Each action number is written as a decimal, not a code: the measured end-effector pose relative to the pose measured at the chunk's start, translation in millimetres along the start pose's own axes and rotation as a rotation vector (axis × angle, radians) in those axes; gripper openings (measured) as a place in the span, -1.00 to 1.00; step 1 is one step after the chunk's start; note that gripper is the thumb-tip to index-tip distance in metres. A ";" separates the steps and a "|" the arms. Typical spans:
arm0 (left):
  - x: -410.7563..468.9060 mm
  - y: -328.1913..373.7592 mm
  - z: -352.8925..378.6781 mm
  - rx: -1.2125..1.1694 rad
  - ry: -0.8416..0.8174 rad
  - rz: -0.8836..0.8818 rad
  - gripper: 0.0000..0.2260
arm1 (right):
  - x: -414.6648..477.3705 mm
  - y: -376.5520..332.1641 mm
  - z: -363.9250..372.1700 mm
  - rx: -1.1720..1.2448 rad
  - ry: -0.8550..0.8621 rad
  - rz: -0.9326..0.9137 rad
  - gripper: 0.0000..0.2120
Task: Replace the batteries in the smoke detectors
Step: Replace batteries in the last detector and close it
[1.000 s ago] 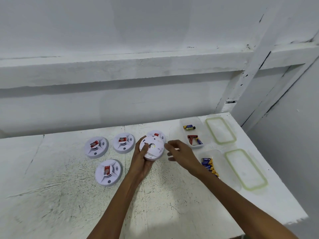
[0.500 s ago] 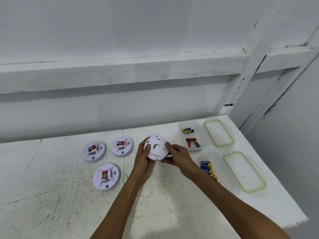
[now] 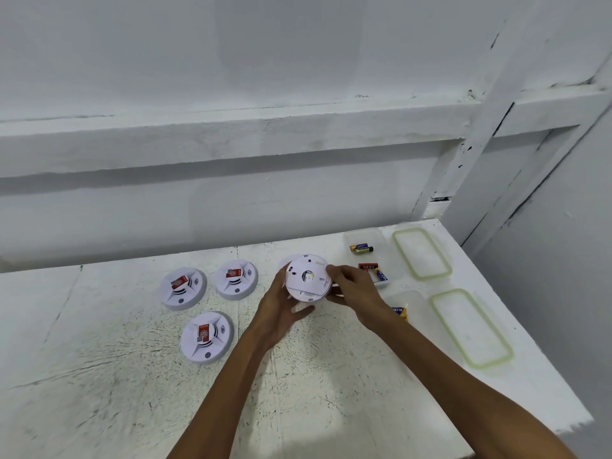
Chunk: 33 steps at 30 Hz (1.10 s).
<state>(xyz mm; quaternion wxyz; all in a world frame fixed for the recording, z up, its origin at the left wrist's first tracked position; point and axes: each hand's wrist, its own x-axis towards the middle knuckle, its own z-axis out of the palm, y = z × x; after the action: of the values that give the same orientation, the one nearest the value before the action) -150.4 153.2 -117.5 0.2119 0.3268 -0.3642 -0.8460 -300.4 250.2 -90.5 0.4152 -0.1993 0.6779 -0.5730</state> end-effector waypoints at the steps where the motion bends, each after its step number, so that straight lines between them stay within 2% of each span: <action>1: -1.0 4.1 2.5 -0.005 0.023 -0.064 -0.50 | -1.5 -0.1 0.1 -0.075 0.042 -0.102 -0.81; 3: -0.7 12.2 5.7 -0.027 0.046 -0.141 -0.47 | -5.5 -1.2 1.0 -0.302 0.115 -0.342 -0.83; 5: 0.8 18.0 7.8 -0.006 0.026 -0.143 -0.45 | -11.2 0.2 3.8 -0.463 0.106 -0.535 -0.76; 7: 2.8 20.1 8.9 -0.011 -0.031 -0.126 -0.47 | -18.2 -3.3 9.2 -0.474 0.040 -0.621 -0.78; 9: 4.1 21.8 10.2 -0.036 -0.031 -0.111 -0.54 | -20.1 -9.1 11.1 -0.446 0.045 -0.633 -0.86; 11: 4.9 24.7 10.3 -0.068 -0.018 -0.108 -0.56 | -13.8 -11.3 8.3 -0.421 0.158 -0.558 -0.88; 13: 4.8 27.1 11.9 -0.116 -0.061 -0.097 -0.53 | -4.7 -15.0 4.6 -0.375 0.179 -0.264 -0.76; 15: 2.6 29.2 16.8 -0.160 -0.073 -0.078 -0.55 | -0.2 -20.6 4.0 -0.145 -0.002 0.100 -0.67; 16: 2.0 29.5 18.7 -0.178 -0.078 -0.067 -0.56 | -1.8 -24.5 4.4 -0.009 -0.098 0.202 -0.70; 18: 0.5 30.9 20.1 -0.175 -0.091 -0.037 -0.57 | -4.8 -31.4 4.9 0.114 -0.178 0.216 -0.75; 20: -1.3 34.0 23.0 -0.120 -0.109 -0.016 -0.58 | -5.4 -33.1 2.8 0.109 -0.198 0.170 -0.74; 25: 0.1 35.6 15.4 0.242 -0.029 0.096 -0.64 | -5.5 -22.2 -6.8 0.134 -0.220 0.163 -0.74; 28: 2.3 37.8 9.2 0.244 0.025 0.027 -0.72 | -5.8 -21.0 -10.3 0.108 -0.158 0.107 -0.77; 33: -1.9 42.4 2.1 0.282 -0.056 -0.160 -0.69 | -1.1 -29.9 -15.8 -0.061 -0.035 0.039 -0.74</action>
<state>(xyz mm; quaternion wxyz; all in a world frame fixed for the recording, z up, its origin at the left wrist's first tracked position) -145.5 128.0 -83.7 0.0857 0.3573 -0.4579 -0.8095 -318.4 252.7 -62.0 0.4320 -0.2085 0.6915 -0.5401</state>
